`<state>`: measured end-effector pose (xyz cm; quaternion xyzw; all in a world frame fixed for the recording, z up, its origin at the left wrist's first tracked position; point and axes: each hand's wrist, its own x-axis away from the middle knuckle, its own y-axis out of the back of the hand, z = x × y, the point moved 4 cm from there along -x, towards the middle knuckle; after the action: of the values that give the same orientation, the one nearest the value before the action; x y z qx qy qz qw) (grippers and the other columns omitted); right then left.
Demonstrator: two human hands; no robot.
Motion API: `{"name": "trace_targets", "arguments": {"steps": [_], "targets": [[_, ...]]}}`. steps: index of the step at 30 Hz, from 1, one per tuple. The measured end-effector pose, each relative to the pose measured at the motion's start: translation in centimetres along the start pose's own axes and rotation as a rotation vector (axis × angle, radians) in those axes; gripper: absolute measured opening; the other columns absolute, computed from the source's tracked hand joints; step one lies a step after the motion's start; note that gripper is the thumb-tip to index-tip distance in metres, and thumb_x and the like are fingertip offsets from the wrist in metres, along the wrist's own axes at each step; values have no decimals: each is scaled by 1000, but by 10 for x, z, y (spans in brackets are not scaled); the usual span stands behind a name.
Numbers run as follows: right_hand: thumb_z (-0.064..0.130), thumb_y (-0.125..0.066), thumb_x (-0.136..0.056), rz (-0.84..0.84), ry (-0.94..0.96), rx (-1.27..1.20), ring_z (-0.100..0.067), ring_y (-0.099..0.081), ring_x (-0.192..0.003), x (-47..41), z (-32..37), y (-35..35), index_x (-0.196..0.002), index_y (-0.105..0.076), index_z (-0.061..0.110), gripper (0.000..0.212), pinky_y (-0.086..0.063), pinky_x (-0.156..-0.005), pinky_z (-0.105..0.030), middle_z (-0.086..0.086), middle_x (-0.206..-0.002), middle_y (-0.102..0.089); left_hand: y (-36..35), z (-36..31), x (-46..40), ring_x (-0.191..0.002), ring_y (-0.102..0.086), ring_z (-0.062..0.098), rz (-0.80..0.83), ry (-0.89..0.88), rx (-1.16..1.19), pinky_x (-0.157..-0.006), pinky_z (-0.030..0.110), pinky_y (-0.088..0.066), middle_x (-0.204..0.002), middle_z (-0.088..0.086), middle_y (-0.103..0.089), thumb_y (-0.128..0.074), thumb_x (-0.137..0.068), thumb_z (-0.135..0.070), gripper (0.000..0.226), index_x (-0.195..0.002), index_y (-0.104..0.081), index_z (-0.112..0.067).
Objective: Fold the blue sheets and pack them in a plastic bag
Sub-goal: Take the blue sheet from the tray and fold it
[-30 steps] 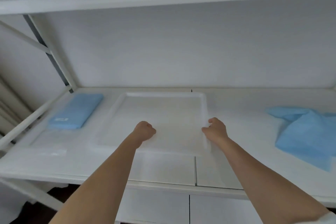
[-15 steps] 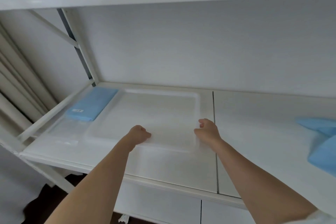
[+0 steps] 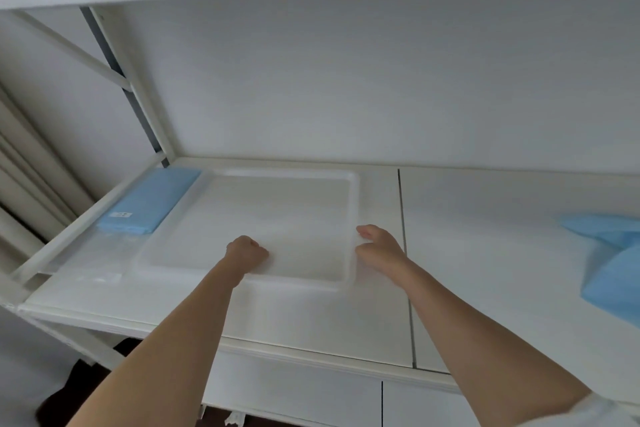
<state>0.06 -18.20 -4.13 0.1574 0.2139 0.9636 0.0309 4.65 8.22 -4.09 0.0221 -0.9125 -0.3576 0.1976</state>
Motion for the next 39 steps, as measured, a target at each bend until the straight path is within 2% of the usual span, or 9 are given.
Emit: {"name": "trace_targets", "arguments": {"steps": [7,13,18,21,26,28,30,32,39], "targets": [[1,-47,-87,-158,61,76,-17,-47,-127,16,-5,64,-130,-56,12,44,-36,-90,-18,-4,-137,-52,-39,-65,5,-66,-33,22,34,-145,-49,-62,27,-26,-61,2,-33,-49,-81,0,37,-54,-30,-16],[2,-48,-87,-341,-6,70,-17,-53,-120,46,-48,153,-120,-62,13,38,-35,-85,-16,-5,-129,-58,-120,-142,36,-69,-37,22,196,-278,-58,-65,29,-28,-65,6,-36,-53,-82,1,34,-57,-33,-12],[2,-48,-87,-465,-34,53,-16,-53,-118,70,-86,223,-116,-64,14,35,-34,-86,-15,-4,-127,-58,-188,-200,75,-86,-49,22,317,-368,-103,-70,27,-37,-79,8,-49,-55,-88,-3,3,-86,-55,-1],[1,-46,-88,-535,-34,20,-17,-53,-119,87,-104,265,-117,-63,13,35,-35,-86,-15,-3,-127,-58,-225,-228,92,-82,-49,23,337,-386,-67,-71,29,-36,-86,13,-51,-59,-85,-3,4,-85,-55,-3],[-5,-49,-80,-1011,-5,32,-31,-56,-109,130,-145,367,-111,-63,3,35,-36,-91,-23,-17,-113,-62,-303,-281,141,-58,-37,18,449,-382,-45,-56,25,-27,-66,6,-39,-58,-88,-12,27,-67,-42,-12],[-3,-52,-82,-1094,-41,81,-35,-48,-117,141,-160,396,-121,-57,2,39,-33,-93,-27,-20,-120,-54,-325,-297,159,-74,-52,24,486,-374,-12,-67,27,-37,-80,9,-51,-57,-92,-30,26,-81,-54,-7],[3,-54,-86,-1135,-111,119,-35,-36,-124,152,-180,426,-131,-47,3,45,-32,-96,-33,-19,-129,-44,-354,-313,172,-98,-56,28,510,-346,-4,-83,33,-44,-113,14,-57,-51,-92,-50,57,-115,-54,2],[10,-57,-88,-1176,-166,166,-35,-32,-127,161,-197,451,-137,-40,3,52,-34,-97,-39,-18,-136,-38,-376,-329,187,-97,-54,26,546,-346,-2,-90,36,-44,-125,14,-54,-42,-91,-61,72,-127,-48,1],[44,-53,-92,-982,-393,299,-36,-36,-125,161,-240,511,-126,-45,-2,58,-37,-96,-42,-19,-132,-44,-430,-364,211,-103,-55,23,650,-285,21,-91,33,-41,-118,6,-58,-30,-83,-78,82,-127,-55,-13]]}}
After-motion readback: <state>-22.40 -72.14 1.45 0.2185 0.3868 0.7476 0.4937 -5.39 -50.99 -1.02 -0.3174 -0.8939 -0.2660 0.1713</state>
